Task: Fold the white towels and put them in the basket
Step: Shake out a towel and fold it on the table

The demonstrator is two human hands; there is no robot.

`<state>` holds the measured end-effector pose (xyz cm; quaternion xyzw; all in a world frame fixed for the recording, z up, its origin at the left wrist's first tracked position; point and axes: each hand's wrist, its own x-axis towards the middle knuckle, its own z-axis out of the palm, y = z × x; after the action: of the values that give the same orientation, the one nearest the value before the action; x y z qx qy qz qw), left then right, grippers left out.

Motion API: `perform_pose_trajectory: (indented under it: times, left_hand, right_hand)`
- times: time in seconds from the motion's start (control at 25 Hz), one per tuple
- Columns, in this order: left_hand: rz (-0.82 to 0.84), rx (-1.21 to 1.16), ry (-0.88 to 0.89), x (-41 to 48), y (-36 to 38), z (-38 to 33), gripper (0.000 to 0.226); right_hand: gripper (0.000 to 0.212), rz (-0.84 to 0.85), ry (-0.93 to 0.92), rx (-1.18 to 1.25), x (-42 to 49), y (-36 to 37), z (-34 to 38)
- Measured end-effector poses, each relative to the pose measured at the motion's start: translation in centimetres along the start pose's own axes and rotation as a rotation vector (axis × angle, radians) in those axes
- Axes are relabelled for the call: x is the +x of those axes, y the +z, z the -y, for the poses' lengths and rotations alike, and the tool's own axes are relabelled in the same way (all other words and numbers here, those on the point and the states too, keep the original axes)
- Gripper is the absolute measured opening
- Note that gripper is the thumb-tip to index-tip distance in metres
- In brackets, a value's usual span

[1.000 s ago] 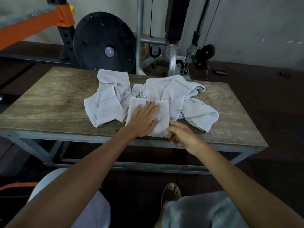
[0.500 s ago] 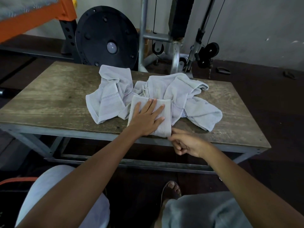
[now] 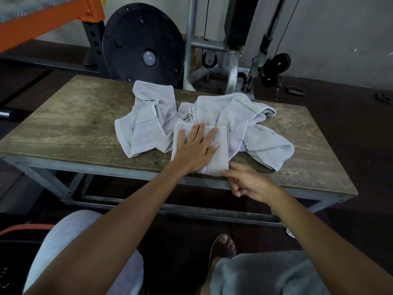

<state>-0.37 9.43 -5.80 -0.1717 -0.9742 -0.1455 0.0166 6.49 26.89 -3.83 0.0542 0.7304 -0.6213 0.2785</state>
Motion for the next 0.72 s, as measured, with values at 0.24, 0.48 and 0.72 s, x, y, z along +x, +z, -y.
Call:
perform_pose_trajectory:
  times: [0.24, 0.48, 0.72]
  left_hand:
    - [-0.067, 0.119, -0.022, 0.4, 1.2, -0.2, 0.061]
    - [-0.136, 0.134, -0.027, 0.5, 1.7, -0.7, 0.062]
    - [-0.132, 0.16, -0.025, 0.6, 1.8, -0.5, 0.061]
  right_hand:
    - [0.016, -0.037, 0.048, -0.225, -0.6, 0.2, 0.7]
    - [0.007, -0.036, 0.05, -0.039, -0.4, -0.9, 0.8]
    - [0.012, 0.07, 0.119, -0.101, -1.0, -1.5, 0.6]
